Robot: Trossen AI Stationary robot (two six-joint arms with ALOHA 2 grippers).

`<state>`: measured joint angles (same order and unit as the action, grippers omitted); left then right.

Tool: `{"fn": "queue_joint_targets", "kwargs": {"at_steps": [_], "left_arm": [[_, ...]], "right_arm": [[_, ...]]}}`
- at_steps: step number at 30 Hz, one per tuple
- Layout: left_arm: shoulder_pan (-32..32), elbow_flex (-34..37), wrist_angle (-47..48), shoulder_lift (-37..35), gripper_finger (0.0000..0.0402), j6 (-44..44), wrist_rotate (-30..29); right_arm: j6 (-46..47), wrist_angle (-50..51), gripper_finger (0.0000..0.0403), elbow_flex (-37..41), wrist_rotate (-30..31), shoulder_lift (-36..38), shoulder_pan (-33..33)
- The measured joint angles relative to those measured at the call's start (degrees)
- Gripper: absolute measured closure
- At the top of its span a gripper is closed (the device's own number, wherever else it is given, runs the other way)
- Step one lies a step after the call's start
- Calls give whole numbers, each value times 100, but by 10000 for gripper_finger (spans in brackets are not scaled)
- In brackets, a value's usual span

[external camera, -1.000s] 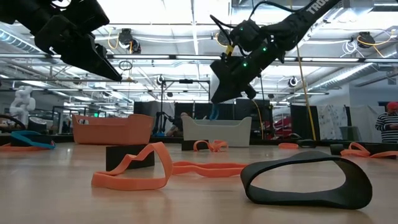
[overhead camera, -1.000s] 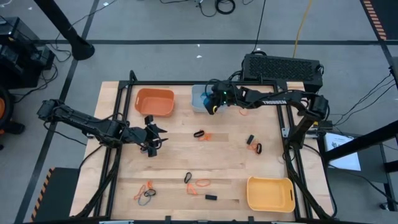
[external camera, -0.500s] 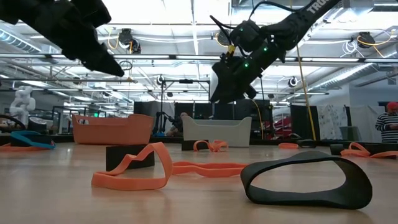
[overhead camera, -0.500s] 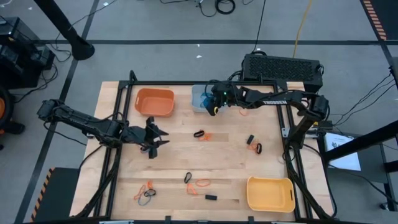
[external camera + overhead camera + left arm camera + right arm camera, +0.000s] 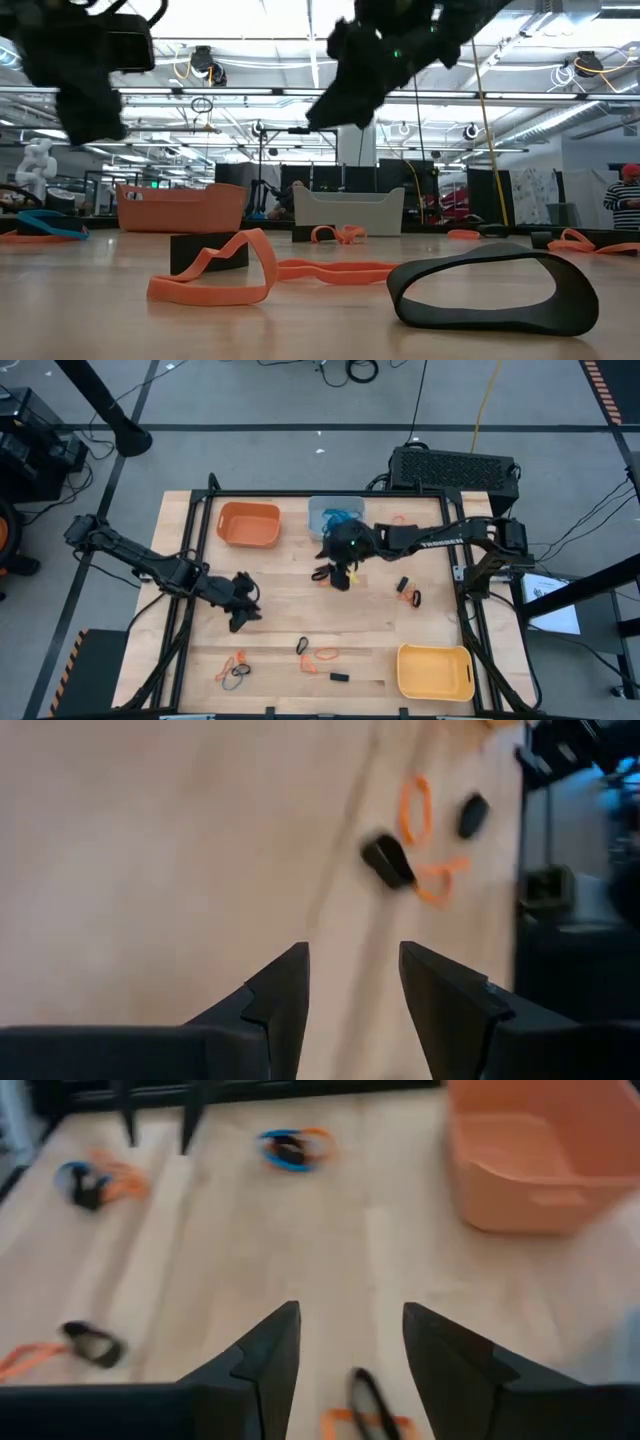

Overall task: Sort rubber bands into baskets
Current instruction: Put the blue rubberband into the gray bin

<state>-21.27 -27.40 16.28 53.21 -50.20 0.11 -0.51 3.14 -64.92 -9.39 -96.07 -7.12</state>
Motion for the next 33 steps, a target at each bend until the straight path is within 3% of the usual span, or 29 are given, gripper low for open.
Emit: {"fn": "queue_joint_targets", "kwargs": {"at_steps": [10, 16, 22, 33], "left_arm": [[-2025, -71, -1143, 902, 238, -2094, 564], [-2885, -647, -1157, 1766, 238, -2357, 398], [-3235, -1221, -1103, 2707, 238, -2261, 404], [-3380, -1241, -1122, 3801, 238, -2284, 692]], "right_arm": [[-383, 172, 234, -507, 38, 0, 741], [-338, 207, 234, -523, 42, 0, 798], [-321, 260, 234, -523, 85, 0, 798], [-6, 523, 234, -523, 81, -2, 798]]}}
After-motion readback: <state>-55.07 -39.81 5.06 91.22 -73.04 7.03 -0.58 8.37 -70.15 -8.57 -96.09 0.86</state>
